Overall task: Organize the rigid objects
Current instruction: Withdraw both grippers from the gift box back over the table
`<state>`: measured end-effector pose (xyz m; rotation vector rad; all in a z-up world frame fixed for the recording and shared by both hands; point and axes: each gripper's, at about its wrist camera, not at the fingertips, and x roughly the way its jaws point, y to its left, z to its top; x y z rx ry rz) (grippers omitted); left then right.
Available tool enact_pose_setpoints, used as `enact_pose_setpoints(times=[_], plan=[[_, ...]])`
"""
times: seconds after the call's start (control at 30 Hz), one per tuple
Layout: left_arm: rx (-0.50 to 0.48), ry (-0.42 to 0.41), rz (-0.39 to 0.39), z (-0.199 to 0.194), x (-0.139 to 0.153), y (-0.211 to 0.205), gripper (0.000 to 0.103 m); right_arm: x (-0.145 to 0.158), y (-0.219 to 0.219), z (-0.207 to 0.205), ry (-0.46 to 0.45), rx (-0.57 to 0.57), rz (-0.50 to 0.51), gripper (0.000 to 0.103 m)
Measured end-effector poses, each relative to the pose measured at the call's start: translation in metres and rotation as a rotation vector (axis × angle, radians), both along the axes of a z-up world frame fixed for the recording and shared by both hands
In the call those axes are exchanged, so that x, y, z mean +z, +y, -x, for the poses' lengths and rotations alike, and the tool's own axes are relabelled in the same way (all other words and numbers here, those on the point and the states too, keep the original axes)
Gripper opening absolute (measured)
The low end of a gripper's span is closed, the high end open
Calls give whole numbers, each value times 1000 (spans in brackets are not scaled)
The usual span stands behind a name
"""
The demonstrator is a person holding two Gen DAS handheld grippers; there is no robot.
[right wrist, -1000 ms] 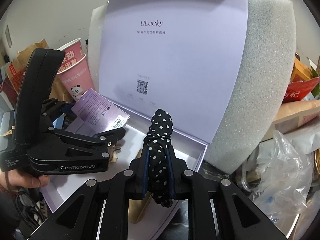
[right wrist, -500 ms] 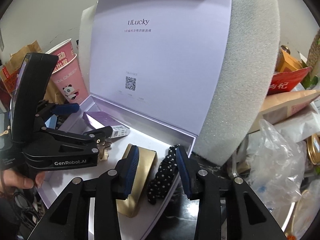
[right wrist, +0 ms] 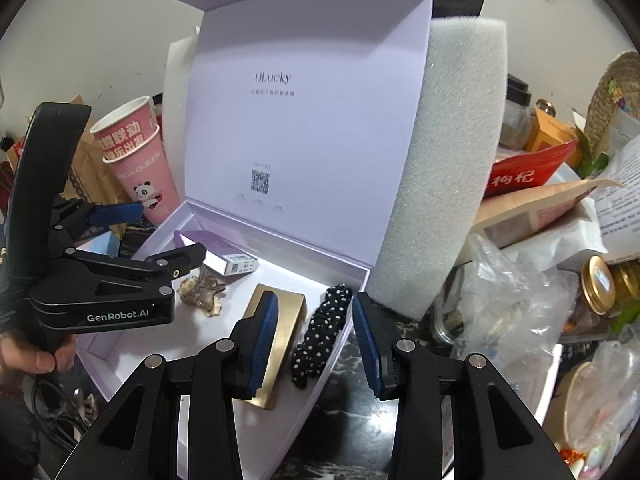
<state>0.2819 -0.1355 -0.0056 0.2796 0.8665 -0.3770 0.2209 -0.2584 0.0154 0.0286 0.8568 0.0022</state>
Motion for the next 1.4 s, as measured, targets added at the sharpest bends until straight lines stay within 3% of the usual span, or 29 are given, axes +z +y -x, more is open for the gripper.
enact_pose_setpoints(times=[0.37,0.43,0.5,1.4], plan=[[9,-77,17,24,40,7,92,32,5,33,-63,-6,32,43],[15,-90,22,30,47,10,95,38,6,39,-78,-7,32,49],[19,-104,23,37,53,13,101,44,7,47,-94,-8,33,50],[28,-230,124,144,116,62,103,96,41,153,-241,8,71,75]])
